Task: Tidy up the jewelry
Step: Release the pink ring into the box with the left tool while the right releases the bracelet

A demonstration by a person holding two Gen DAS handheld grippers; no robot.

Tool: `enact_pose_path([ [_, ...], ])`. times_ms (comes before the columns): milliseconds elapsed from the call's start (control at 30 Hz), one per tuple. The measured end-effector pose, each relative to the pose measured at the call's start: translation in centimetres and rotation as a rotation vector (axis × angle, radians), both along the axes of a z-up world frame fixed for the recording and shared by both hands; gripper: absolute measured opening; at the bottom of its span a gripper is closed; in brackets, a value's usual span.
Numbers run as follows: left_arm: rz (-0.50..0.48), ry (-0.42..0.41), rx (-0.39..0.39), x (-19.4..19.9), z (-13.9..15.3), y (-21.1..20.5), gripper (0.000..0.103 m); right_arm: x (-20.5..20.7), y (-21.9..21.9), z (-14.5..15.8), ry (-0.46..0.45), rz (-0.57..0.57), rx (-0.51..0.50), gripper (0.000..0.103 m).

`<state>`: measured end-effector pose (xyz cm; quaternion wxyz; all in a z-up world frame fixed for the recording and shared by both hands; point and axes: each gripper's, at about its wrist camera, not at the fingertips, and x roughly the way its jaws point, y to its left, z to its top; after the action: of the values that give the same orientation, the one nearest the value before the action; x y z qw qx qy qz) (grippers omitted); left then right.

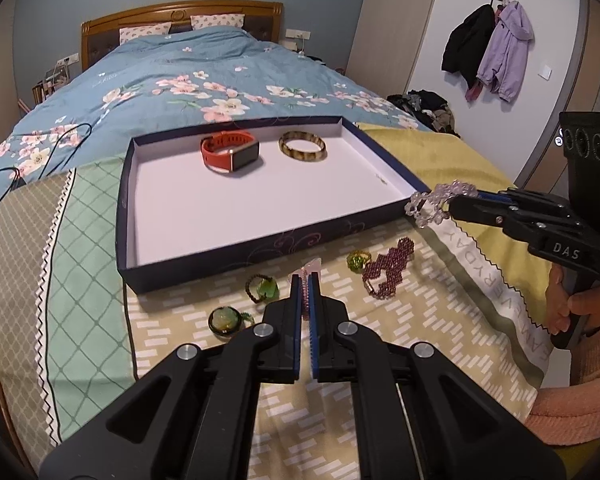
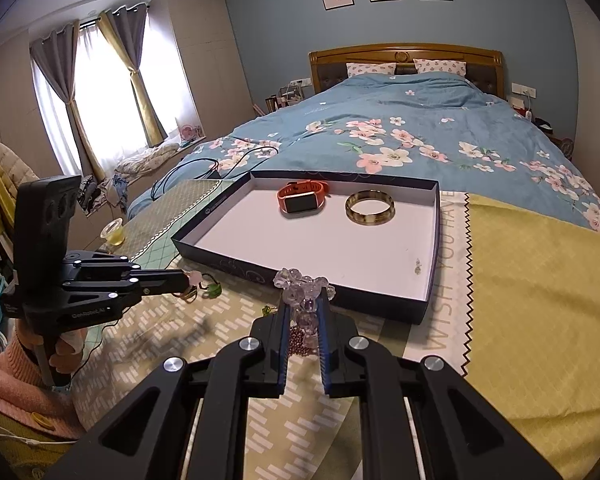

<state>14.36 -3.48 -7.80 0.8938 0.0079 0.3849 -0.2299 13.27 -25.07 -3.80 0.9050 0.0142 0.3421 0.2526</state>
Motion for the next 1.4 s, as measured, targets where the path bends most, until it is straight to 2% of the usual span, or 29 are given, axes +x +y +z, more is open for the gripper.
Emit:
enact_pose_path([
  [700, 0.022, -0.068, -0.008, 2.9, 2.7, 0.0, 0.003, 3.6, 1.2, 1.2, -0.036, 0.024, -0.02, 0.011],
  [1400, 0.048, -0.076, 0.034, 7.2, 2.8, -0.6, 0.003, 8.8, 2.6, 0.7, -0.013, 0.032, -0.049, 0.011],
])
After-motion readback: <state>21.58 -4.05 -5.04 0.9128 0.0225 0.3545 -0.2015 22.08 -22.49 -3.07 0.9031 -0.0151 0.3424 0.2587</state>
